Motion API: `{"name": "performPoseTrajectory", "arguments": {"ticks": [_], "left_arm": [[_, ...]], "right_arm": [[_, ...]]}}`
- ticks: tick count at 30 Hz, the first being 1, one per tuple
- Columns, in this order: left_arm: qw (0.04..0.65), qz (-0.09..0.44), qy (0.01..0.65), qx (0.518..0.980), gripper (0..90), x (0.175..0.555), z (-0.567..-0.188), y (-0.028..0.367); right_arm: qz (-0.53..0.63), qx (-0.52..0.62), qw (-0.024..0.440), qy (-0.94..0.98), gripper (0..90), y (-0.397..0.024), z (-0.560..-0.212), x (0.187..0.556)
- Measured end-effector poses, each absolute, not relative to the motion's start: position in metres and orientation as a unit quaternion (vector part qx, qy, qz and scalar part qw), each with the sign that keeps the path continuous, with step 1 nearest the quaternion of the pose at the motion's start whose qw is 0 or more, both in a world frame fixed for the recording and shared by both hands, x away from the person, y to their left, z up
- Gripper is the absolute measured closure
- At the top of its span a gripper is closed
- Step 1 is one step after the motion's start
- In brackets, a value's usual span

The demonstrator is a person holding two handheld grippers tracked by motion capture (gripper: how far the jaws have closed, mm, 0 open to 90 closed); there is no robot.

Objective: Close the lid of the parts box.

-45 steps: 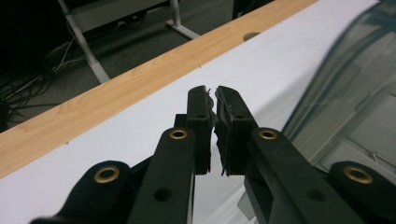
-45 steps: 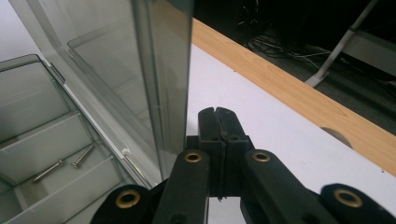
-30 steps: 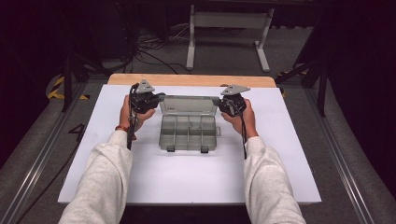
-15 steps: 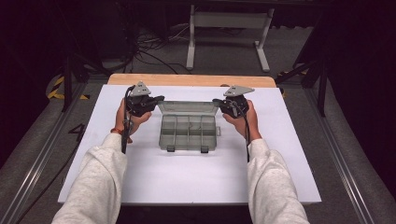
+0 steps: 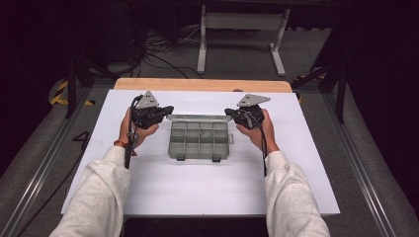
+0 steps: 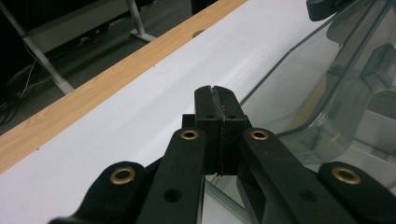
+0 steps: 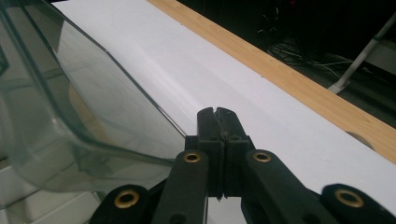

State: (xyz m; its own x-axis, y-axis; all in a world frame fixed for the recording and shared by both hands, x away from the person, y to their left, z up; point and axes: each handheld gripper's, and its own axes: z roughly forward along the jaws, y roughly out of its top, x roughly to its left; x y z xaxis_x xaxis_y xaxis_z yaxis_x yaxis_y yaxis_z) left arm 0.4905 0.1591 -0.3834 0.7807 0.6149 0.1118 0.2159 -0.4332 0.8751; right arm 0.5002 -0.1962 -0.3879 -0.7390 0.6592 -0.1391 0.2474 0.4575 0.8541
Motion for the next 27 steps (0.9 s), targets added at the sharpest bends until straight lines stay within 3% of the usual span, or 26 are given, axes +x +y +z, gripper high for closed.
{"name": "performPoseTrajectory", "arguments": {"ticks": [27], "left_arm": [[0.461, 0.217, 0.224, 0.831, 88.6, 0.460, -0.402, 0.160]], "right_arm": [[0.435, 0.249, 0.215, 0.838, 89.4, -0.196, -0.397, 0.475]]}}
